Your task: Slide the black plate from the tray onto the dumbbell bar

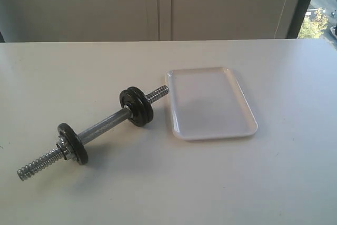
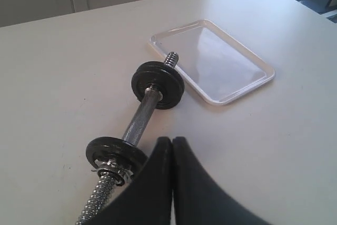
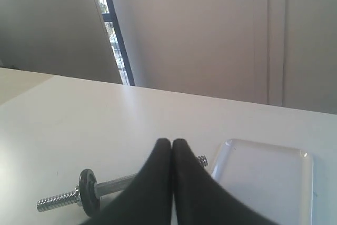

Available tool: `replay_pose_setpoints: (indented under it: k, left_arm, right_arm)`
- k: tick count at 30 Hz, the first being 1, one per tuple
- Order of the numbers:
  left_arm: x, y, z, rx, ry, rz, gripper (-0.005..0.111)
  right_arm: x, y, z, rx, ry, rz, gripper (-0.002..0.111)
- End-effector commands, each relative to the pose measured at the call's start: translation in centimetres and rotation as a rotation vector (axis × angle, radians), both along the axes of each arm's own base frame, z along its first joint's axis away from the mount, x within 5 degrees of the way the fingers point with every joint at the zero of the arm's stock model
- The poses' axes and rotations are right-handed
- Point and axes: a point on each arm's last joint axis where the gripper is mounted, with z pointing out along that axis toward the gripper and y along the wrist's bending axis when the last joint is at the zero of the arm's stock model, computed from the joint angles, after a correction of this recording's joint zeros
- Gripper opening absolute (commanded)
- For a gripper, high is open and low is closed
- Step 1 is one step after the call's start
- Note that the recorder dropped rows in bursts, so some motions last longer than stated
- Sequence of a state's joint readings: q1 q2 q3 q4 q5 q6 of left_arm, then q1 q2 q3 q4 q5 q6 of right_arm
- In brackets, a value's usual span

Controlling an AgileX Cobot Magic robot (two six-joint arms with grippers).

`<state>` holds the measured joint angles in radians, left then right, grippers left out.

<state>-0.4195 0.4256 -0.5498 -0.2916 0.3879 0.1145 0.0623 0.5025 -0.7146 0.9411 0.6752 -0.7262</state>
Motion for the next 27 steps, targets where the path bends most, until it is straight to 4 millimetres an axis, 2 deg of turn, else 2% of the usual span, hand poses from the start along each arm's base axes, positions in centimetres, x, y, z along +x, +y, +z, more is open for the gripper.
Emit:
replay_pose_setpoints:
  k: [1,8,13,20,27]
  left_arm:
    - [-0.1,0.0,0.0,-0.011,-0.002,0.001,0.000]
    - [-0.4,0.3,0.1,-0.013,-0.017,0.010,0.000]
    - [-1.4,2.0,0.8,-0.056,-0.105,0.210,0.000]
    - [-4.0,3.4,1.6,-0.069,-0.275,0.460,0.000]
    - [-7.0,3.2,1.8,-0.099,-0.418,0.439,0.000]
  right_arm:
    - [0.0,0.0,-0.1,0.003,0.002,-0.004,0.000]
    - [0.0,0.0,-0.1,0.002,0.004,-0.002,0.000]
    - [0.0,0.0,-0.1,0.006,0.001,-0.006,0.000]
    - [0.0,0.0,-0.1,0.005,0.003,-0.002,0.000]
    - [0.0,0.0,-0.1,0.005,0.003,-0.002,0.000]
